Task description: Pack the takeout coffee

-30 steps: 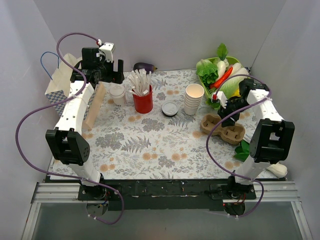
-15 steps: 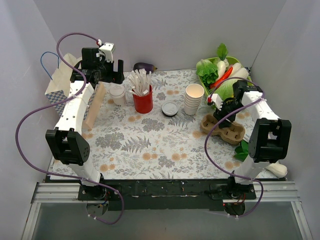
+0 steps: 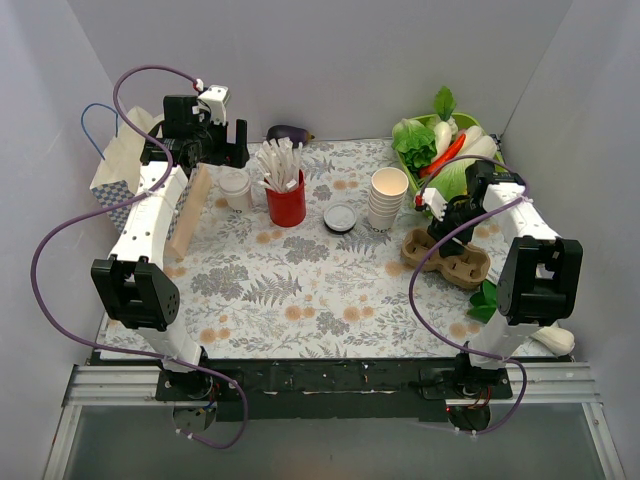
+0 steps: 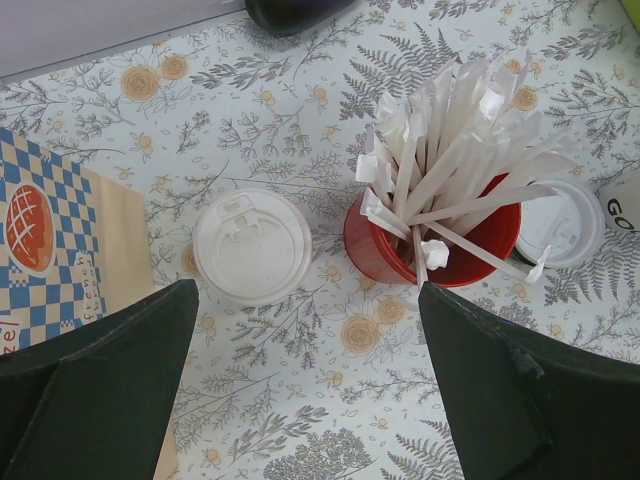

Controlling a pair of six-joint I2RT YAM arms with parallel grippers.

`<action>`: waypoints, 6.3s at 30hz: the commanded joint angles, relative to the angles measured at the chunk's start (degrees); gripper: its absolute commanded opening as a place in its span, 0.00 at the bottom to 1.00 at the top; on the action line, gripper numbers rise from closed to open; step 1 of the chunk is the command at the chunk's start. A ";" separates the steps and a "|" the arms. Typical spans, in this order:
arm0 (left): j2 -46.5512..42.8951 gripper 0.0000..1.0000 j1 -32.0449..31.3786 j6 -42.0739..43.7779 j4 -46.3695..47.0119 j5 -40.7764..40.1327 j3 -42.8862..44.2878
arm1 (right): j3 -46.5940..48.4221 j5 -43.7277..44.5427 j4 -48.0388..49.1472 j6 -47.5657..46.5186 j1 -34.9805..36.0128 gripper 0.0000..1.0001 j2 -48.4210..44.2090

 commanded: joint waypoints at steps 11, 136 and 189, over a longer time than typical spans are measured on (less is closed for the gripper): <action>-0.99 0.93 -0.22 0.02 -0.40 0.76 -0.37 | -0.29 0.51 0.76 1.62 0.49 0.65 0.83; 2.78 0.98 14.89 18.37 -11.57 -36.05 36.72 | -9.88 -7.04 12.44 38.53 29.14 0.97 -25.01; 2.11 0.00 25.01 6.34 -22.11 -20.16 17.39 | -10.40 -7.57 15.35 38.19 29.14 0.95 -21.49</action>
